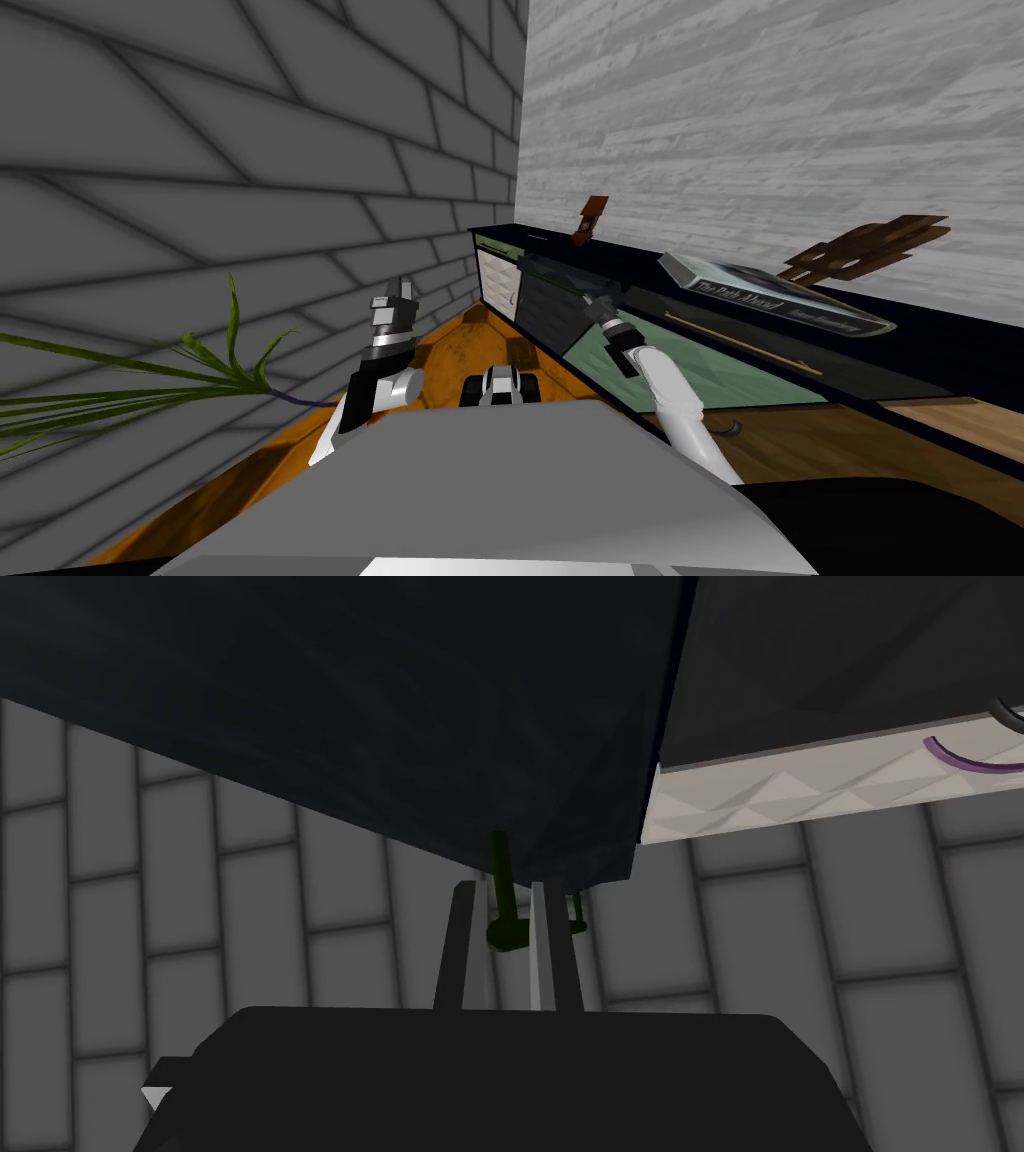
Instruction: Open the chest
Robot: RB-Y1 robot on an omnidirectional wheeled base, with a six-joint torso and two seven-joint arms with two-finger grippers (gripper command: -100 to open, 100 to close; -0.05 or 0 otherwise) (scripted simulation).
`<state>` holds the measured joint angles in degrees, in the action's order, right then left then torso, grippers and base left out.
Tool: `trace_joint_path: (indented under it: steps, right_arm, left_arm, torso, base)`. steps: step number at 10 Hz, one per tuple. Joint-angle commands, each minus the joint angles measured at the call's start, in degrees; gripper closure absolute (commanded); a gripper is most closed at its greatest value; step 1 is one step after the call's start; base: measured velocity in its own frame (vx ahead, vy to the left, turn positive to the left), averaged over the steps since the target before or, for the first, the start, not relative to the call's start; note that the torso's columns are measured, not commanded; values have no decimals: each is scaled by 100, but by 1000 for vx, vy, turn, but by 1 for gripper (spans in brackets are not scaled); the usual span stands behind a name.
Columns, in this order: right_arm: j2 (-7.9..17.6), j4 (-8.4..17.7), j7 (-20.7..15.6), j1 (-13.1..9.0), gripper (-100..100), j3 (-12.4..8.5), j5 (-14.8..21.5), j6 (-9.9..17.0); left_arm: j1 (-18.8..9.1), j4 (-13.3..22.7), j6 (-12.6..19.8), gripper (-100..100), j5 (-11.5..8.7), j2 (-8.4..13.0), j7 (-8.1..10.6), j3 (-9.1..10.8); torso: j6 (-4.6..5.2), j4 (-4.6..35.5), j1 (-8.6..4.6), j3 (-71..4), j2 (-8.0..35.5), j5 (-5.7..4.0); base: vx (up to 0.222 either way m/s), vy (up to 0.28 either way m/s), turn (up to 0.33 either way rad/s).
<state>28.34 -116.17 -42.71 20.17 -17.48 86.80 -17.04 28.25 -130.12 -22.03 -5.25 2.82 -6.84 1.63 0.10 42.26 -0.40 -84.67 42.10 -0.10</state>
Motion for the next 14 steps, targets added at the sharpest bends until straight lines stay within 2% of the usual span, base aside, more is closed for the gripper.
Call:
trace_joint_path:
  steps: [1,7,8,9,14]
  right_arm:
    - [290,-87,286,37,-100,-234,-102,-148]
    - [870,-260,857,111,-100,-701,-307,-444]
    - [819,-257,803,115,-100,-655,-274,-405]
    - [829,-254,835,120,0,-662,-272,-412]
    - [827,-250,831,123,0,-658,-271,-414]
  left_arm:
    - [1,0,0,0,0,0,0,1]
    - [1,0,0,0,0,0,0,0]
    - [1,0,0,0,0,0,0,0]
    - [1,0,0,0,0,0,0,1]
    - [1,0,0,0,0,1,0,1]
  torso:
    - [-4,-3,14,-10,-12,4]
    - [-10,5,41,14,26,11]
    - [-10,4,40,13,23,11]
    - [-15,7,36,13,25,12]
    - [-9,4,41,11,20,11]
  base:
    - [49,66,-119]
    - [41,57,-65]
    - [11,25,-24]
    - [0,0,0]
    - [0,0,0]
